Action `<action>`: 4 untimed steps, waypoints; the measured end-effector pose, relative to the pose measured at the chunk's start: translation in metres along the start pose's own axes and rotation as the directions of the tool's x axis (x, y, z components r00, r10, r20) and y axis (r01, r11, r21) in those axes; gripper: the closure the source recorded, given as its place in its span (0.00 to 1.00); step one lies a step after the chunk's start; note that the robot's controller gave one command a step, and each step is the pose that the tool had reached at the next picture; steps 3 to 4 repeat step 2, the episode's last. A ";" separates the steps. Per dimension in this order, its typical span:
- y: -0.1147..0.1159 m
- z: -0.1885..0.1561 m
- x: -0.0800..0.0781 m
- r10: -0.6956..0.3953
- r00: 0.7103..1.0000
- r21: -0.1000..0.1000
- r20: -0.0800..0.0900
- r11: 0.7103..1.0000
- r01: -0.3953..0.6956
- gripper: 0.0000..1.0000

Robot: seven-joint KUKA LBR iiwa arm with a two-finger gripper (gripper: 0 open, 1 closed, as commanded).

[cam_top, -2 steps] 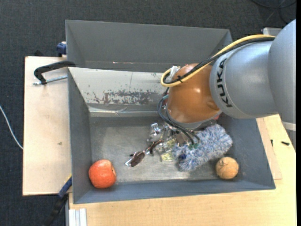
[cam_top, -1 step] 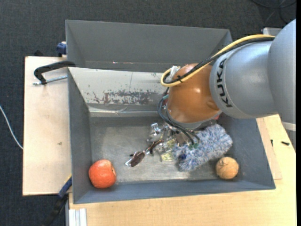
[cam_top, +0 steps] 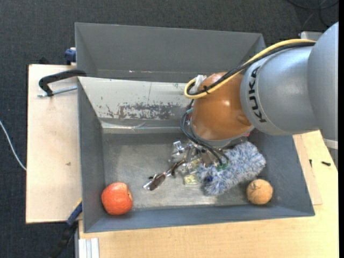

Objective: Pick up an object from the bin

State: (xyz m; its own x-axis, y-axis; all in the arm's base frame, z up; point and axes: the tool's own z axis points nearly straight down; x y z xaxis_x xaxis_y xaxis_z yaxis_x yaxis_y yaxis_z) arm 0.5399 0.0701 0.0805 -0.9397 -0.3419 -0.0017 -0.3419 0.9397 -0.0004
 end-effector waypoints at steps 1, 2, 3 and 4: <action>-0.014 -0.035 -0.006 -0.059 0.998 0.002 0.012 0.998 0.059 1.00; 0.038 -0.140 0.012 -0.117 0.993 -0.001 0.003 0.993 0.117 1.00; 0.038 -0.140 0.012 -0.117 0.993 -0.001 0.003 0.993 0.117 1.00; 0.038 -0.140 0.012 -0.117 0.993 -0.001 0.003 0.993 0.117 1.00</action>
Offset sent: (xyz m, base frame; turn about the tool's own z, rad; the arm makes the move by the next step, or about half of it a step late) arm -0.0258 0.0300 0.1386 -0.1176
